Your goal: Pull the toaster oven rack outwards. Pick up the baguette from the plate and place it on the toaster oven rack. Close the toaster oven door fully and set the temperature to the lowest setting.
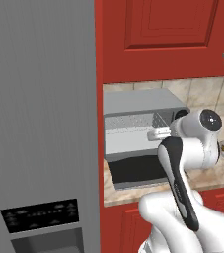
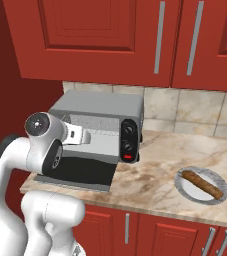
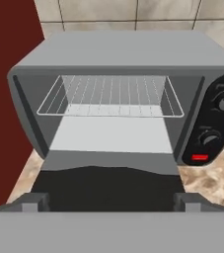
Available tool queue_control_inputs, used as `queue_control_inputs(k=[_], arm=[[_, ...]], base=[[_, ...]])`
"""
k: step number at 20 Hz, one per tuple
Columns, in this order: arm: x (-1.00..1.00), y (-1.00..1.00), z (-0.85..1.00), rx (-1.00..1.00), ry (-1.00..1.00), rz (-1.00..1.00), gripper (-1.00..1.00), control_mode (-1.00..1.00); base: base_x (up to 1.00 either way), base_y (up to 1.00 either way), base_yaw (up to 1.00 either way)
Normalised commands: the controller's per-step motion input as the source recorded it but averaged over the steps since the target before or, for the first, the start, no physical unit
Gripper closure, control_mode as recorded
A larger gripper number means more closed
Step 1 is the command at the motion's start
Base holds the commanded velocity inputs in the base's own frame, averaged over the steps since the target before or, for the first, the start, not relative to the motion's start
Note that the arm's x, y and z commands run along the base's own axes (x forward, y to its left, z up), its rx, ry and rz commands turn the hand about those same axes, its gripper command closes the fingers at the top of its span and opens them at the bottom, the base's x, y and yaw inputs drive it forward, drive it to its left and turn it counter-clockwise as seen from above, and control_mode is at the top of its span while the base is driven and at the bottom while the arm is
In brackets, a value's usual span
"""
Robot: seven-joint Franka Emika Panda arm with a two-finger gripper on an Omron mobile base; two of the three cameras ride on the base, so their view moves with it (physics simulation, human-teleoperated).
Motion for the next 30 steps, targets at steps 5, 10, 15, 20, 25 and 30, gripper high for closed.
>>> queue_control_inputs(k=[5, 10, 15, 20, 25, 30], arm=[[-0.04, 0.00, -0.11, 0.02, -0.11, 0.00, -1.00, -1.00], [-0.12, 0.00, -0.23, -0.06, -0.13, 0.00, -1.00, -1.00], [-0.08, 0.01, -0.34, -0.17, -0.06, 0.00, -1.00, -1.00], [-0.01, 0.06, -0.35, -0.19, -0.02, 0.00, -1.00, -1.00], [0.00, 0.07, -0.31, -0.17, 0.00, 0.00, -1.00, -1.00], [0.00, 0.13, -0.28, -0.20, 0.00, 0.00, -1.00, -1.00]], base=[[0.00, 0.00, 0.00], [0.00, 0.00, 0.00], [0.00, 0.00, 0.00], [0.00, 0.00, 0.00], [0.00, 0.00, 0.00], [0.00, 0.00, 0.00]])
